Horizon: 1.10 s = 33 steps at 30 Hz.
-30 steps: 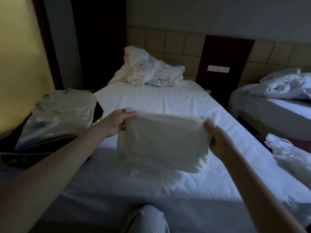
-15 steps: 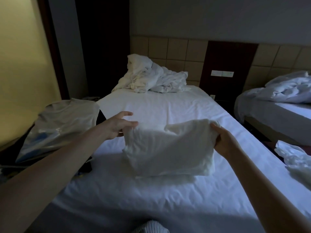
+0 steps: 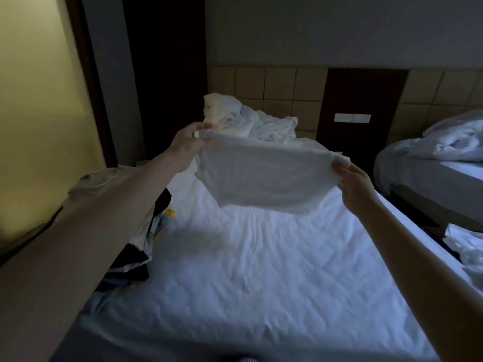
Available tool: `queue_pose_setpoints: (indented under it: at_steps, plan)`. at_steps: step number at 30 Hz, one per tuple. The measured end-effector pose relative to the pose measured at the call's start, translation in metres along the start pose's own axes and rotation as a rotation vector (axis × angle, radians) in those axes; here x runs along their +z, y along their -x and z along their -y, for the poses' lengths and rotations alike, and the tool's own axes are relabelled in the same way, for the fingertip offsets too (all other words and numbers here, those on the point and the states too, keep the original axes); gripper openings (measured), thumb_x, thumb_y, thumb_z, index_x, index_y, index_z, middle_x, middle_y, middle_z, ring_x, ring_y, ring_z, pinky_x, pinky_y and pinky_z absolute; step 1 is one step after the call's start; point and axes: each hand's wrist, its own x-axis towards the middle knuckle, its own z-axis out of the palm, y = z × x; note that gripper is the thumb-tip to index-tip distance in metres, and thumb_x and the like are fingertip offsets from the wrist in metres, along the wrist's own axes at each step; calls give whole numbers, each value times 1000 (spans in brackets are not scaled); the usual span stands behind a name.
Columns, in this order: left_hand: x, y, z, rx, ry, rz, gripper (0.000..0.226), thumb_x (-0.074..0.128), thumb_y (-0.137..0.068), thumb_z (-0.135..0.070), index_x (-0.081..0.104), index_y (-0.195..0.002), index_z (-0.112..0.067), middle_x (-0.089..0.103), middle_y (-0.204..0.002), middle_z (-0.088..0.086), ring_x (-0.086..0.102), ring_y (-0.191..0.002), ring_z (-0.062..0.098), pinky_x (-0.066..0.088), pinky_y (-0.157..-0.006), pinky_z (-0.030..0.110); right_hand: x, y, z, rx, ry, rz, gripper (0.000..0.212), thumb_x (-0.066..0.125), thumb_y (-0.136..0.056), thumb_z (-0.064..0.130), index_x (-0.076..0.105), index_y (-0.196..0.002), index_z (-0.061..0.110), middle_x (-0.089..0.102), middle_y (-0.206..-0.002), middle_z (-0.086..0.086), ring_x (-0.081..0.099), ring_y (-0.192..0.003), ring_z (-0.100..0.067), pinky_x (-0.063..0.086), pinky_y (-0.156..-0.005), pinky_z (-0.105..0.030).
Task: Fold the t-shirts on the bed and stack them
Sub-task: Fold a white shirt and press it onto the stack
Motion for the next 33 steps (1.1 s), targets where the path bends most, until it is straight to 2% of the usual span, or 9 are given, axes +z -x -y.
queue_pose_setpoints:
  at_steps: [6, 9, 14, 18, 21, 24, 27, 30, 33]
  plan:
    - [5, 121, 114, -282, 30, 78, 39, 64, -83, 4, 55, -118, -13, 56, -101, 7, 56, -87, 22, 46, -63, 21, -48, 133, -74, 321, 300, 46, 4, 66, -71, 19, 66, -70, 15, 57, -62, 1, 46, -64, -11, 33, -61, -24]
    - [14, 185, 180, -582, -10, 50, 37, 67, -86, -13, 56, -119, -3, 59, -95, 8, 55, -87, 23, 42, -69, 27, -62, 179, -111, 391, 447, 23, 30, 66, -83, 31, 65, -70, 4, 48, -45, 2, 44, -44, -10, 32, -42, -20]
    - [29, 200, 177, -477, -159, -68, 24, 63, -90, -15, 50, -70, -10, 45, -60, 1, 45, -53, 11, 33, -44, 16, -54, 162, -134, 347, 654, -118, 40, 64, -71, 45, 62, -60, 6, 45, -39, 4, 50, -57, -25, 38, -66, -41]
    - [18, 203, 174, -491, -309, -40, 26, 61, -89, -18, 57, -68, -5, 48, -59, 11, 47, -57, 19, 32, -52, 28, -70, 163, -142, 417, 619, -171, 35, 58, -46, 53, 71, -63, 26, 66, -53, 2, 65, -67, -34, 41, -41, -18]
    - [9, 213, 186, -530, -363, -7, 12, 63, -88, -16, 63, -87, -4, 60, -79, 13, 57, -77, 24, 38, -64, 29, -71, 194, -131, 405, 711, -145, 40, 63, -64, 46, 57, -53, 7, 54, -43, 1, 53, -63, -26, 38, -62, -32]
    - [11, 212, 189, -548, -445, 35, 28, 63, -86, -25, 60, -102, -2, 66, -97, 16, 62, -89, 32, 45, -70, 33, -63, 206, -134, 311, 1003, -109, 11, 58, -84, 25, 58, -80, 14, 57, -79, -7, 51, -98, -28, 31, -82, -32]
    - [24, 198, 170, -416, -841, 46, 47, 58, -87, -35, 45, -123, -8, 59, -118, 14, 57, -108, 36, 41, -91, 44, -43, 191, -125, 91, 1084, -145, 47, 60, -83, 21, 47, -127, 10, 56, -121, -10, 36, -127, -29, 18, -104, -37]
    - [59, 183, 142, -27, -1051, 78, 41, 51, -89, -32, 49, -125, -13, 58, -123, 13, 53, -115, 34, 39, -92, 41, -9, 164, -112, -219, 1200, 25, 48, 46, -83, 33, 54, -127, 13, 57, -127, -10, 39, -128, -30, 20, -104, -39]
    - [104, 167, 136, 210, -1012, 340, 39, 39, -94, -33, 54, -126, -16, 55, -132, 6, 46, -124, 26, 32, -97, 36, 25, 131, -116, -330, 1387, 347, 47, 35, -90, 39, 52, -130, 22, 51, -137, -1, 32, -136, -25, 18, -110, -40]
